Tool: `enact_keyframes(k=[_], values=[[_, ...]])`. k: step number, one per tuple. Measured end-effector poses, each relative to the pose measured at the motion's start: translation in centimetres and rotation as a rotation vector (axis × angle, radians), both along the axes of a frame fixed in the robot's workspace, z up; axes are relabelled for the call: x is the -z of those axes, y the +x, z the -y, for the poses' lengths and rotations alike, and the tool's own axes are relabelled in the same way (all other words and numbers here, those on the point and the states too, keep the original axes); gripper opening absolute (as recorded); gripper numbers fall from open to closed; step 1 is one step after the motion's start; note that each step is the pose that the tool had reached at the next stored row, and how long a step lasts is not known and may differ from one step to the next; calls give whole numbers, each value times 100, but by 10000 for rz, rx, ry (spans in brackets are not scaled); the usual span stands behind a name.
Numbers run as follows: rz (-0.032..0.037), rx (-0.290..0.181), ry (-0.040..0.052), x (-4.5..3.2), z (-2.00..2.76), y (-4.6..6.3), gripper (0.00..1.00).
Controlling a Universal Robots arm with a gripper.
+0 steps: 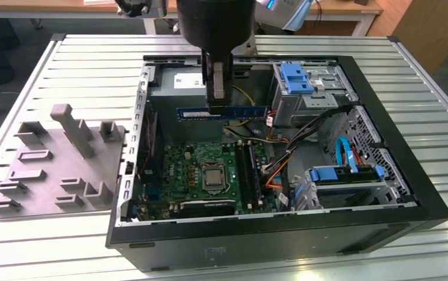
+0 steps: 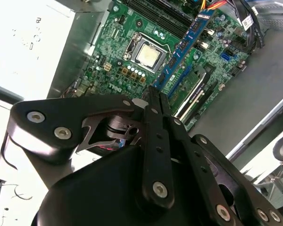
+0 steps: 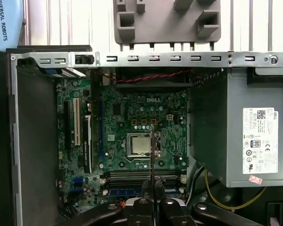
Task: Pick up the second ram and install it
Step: 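Pick up the second ram and move it above second insertion slot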
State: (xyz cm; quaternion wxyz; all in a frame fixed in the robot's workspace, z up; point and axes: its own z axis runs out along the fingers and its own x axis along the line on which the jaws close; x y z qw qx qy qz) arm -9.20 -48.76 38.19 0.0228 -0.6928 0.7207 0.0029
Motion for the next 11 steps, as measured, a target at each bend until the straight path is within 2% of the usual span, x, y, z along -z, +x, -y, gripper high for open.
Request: enact_keyframes(k=[6, 11], values=[[-9, 411, 1, 96, 0, 1, 13], [-9, 434, 0, 97, 0, 1, 13]])
